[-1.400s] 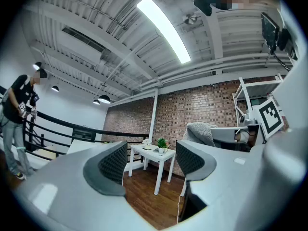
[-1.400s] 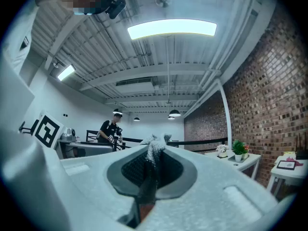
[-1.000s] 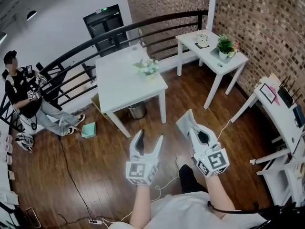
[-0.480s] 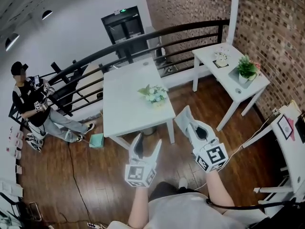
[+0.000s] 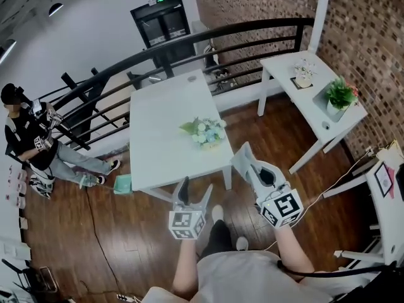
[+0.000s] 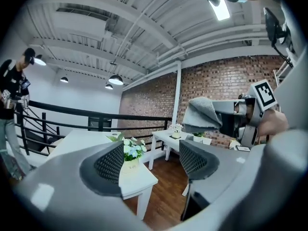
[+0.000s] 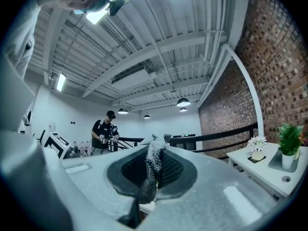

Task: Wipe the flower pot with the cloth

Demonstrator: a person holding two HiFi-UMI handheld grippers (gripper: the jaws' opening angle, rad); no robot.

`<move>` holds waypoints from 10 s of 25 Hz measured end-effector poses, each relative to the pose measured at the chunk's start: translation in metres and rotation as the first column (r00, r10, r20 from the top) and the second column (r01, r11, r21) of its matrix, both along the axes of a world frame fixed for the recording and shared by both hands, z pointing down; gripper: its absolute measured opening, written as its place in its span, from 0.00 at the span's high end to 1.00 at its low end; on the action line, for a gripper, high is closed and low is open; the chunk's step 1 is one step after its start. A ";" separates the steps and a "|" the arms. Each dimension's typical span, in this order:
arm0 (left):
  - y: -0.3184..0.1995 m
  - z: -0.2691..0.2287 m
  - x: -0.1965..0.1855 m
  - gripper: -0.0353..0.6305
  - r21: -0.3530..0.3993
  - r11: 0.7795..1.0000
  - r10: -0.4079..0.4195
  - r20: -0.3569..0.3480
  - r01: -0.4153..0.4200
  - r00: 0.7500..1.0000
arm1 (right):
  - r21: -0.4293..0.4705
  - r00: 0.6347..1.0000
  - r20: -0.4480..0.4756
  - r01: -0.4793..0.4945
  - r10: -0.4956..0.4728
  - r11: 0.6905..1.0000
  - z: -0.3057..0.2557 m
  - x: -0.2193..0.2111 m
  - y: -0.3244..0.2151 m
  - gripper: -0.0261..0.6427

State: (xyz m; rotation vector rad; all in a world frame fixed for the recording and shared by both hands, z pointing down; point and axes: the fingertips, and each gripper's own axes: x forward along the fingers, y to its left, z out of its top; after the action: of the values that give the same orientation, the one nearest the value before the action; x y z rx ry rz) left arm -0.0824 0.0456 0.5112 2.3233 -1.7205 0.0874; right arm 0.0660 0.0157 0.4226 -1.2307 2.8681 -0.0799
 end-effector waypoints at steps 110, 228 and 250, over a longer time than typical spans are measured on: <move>-0.259 -0.111 0.076 0.29 0.201 0.919 0.260 -0.956 -0.339 0.136 | -0.145 0.934 0.175 0.337 -0.311 0.930 0.055 -0.058 -0.222 0.96; -0.196 -0.049 0.042 0.32 0.209 0.915 0.168 -0.975 -0.344 -0.145 | 0.021 0.936 0.210 0.284 -0.282 0.958 -0.036 -0.032 -0.201 0.96; -0.207 -0.058 0.026 0.32 0.225 0.934 0.166 -0.961 -0.276 -0.222 | 0.006 0.939 0.195 0.286 -0.282 0.958 -0.027 -0.052 -0.180 0.96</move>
State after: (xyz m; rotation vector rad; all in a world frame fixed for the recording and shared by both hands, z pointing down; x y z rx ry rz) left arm -0.0568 -0.1615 0.4527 1.4656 -0.3079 -1.2892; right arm 0.0138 -0.1643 0.3952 -0.7527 2.8535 -0.2232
